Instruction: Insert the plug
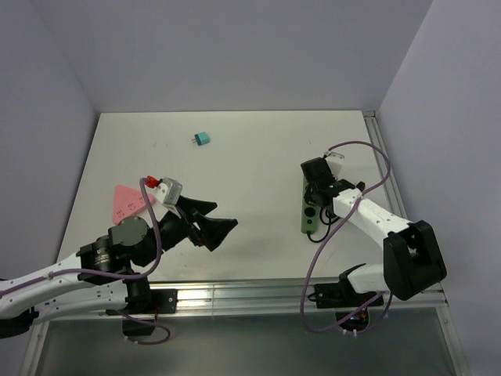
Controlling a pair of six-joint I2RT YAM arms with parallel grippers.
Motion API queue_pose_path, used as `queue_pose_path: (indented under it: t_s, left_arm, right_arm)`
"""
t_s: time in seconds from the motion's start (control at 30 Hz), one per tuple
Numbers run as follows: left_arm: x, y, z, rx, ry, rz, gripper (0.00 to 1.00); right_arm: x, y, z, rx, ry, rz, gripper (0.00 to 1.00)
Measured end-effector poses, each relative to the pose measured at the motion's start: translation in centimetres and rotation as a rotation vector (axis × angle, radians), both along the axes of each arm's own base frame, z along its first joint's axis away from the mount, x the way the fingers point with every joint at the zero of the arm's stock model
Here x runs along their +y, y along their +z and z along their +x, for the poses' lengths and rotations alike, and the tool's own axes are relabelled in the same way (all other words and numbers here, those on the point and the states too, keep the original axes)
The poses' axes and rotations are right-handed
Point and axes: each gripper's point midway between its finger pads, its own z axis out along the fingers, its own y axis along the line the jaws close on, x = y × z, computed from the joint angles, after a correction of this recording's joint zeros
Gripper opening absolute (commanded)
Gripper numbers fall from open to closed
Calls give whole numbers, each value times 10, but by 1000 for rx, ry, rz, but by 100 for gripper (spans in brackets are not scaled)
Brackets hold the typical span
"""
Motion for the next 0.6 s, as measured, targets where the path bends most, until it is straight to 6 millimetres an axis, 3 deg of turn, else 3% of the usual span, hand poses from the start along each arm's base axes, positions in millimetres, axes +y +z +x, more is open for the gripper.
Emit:
queue_pose_path:
  t_s: [0.4, 0.6]
  left_arm:
    - [8, 8, -2, -9, 2, -28, 100]
    - [8, 7, -2, -9, 3, -26, 100]
  right_arm:
    - [3, 0, 0, 17, -6, -85, 0]
    - [4, 2, 1, 4, -5, -91, 21]
